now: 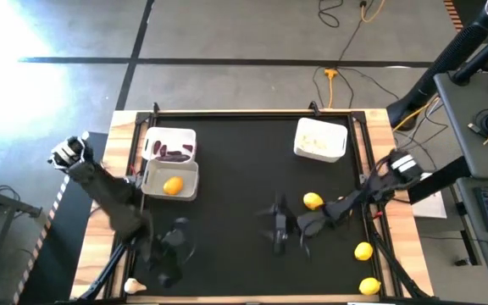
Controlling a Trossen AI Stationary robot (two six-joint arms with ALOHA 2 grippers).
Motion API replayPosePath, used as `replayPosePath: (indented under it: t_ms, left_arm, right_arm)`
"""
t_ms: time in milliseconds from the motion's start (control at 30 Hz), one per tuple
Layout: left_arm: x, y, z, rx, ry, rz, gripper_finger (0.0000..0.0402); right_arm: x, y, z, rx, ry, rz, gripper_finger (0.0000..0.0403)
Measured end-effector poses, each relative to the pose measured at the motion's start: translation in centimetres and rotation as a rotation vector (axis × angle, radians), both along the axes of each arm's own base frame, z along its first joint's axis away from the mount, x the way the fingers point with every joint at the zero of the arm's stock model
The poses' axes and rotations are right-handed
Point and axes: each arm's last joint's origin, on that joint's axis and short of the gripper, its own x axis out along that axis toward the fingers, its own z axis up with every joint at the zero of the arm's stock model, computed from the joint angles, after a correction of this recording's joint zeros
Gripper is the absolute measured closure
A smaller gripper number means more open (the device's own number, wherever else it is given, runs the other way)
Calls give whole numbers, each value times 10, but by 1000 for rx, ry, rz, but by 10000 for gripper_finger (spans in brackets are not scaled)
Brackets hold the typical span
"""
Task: Sort produce into baskets
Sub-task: Put the garlic into the right white bin
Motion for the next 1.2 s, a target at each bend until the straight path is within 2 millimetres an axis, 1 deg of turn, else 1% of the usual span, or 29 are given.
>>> replayPosePath:
  t_ms: [100, 167, 300, 400, 533, 667, 800, 900, 1067, 1200]
  left_arm:
    - [-14, -28, -4, -19, 108, -24, 93]
    - [-22, -41, -8, 27, 183, -49, 93]
    - [-29, -60, -17, 115, 357, -119, 93]
    - [-32, -70, -21, 164, 468, -219, 93]
    - [-34, -74, -31, 211, 566, -318, 98]
    - [-35, -78, -42, 203, 596, -377, 100]
    - [-45, -72, -58, 217, 673, -417, 100]
    - [-49, -65, -69, 256, 668, -417, 100]
    - [-50, -62, -75, 278, 623, -443, 104]
    - [-51, -61, -78, 285, 637, -452, 136]
  right_arm:
    - [12, 11, -9, -29, 19, 8, 168]
    - [21, 17, -9, -20, 7, 12, 170]
    - [36, 33, -2, 12, -36, 29, 172]
    - [45, 50, 0, 33, -54, 60, 172]
    - [56, 79, 1, 36, -83, 107, 172]
    - [69, 106, -4, 17, -102, 145, 172]
    - [81, 128, -6, 29, -124, 170, 172]
    - [87, 144, -9, 3, -71, 189, 172]
    - [96, 157, -5, 32, 49, 181, 174]
    - [97, 158, -4, 61, 144, 150, 175]
